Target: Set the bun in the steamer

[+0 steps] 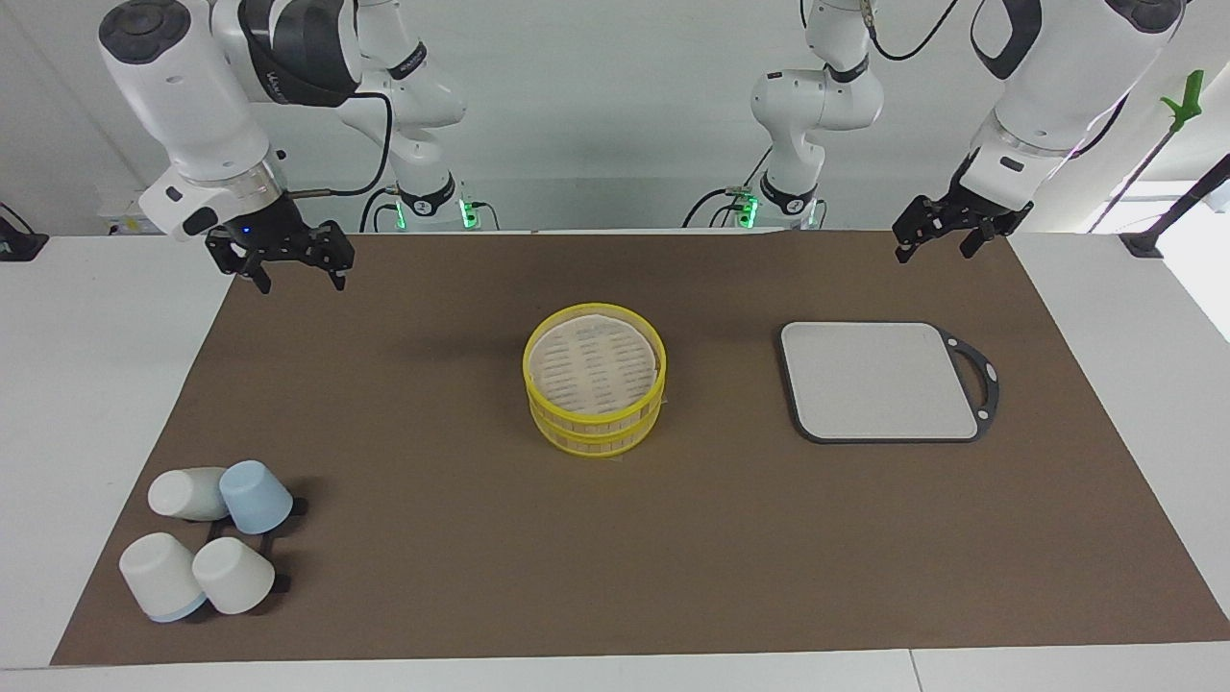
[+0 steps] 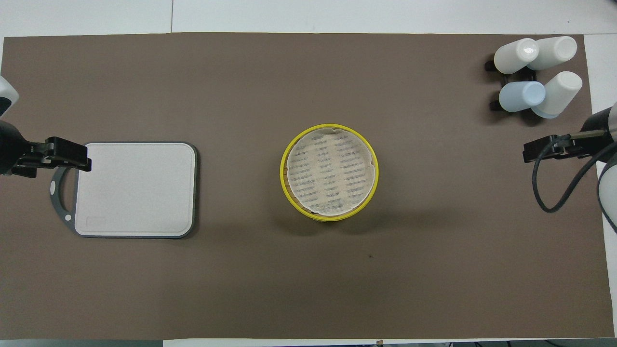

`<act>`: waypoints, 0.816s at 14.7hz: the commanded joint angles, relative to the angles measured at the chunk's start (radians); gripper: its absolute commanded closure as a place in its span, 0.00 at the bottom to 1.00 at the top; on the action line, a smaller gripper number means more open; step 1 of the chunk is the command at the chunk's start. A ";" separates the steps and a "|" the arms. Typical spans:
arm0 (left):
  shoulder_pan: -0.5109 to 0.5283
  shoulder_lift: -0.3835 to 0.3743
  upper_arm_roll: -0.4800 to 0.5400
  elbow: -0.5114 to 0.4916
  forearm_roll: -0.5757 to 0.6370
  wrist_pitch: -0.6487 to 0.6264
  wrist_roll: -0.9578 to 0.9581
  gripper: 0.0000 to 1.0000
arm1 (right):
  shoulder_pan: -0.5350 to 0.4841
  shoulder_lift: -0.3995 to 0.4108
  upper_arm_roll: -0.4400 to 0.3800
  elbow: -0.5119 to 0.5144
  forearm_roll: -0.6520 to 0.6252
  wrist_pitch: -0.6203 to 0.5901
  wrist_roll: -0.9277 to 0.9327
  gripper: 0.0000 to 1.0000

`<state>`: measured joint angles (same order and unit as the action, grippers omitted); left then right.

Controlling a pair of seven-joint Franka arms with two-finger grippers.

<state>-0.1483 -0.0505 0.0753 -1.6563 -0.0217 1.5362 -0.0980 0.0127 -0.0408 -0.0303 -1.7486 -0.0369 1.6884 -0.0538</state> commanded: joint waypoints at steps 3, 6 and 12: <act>0.012 -0.023 -0.002 -0.028 -0.014 0.012 0.018 0.00 | -0.025 0.027 0.013 0.031 0.035 -0.016 -0.018 0.00; 0.010 -0.023 -0.002 -0.028 -0.014 0.010 0.018 0.00 | -0.023 0.025 0.013 0.031 0.040 -0.035 -0.015 0.00; 0.010 -0.023 -0.002 -0.028 -0.014 0.012 0.018 0.00 | -0.020 0.022 0.013 0.026 0.038 -0.044 -0.015 0.00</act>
<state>-0.1482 -0.0505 0.0754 -1.6563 -0.0217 1.5362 -0.0975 0.0085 -0.0254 -0.0283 -1.7399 -0.0170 1.6713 -0.0538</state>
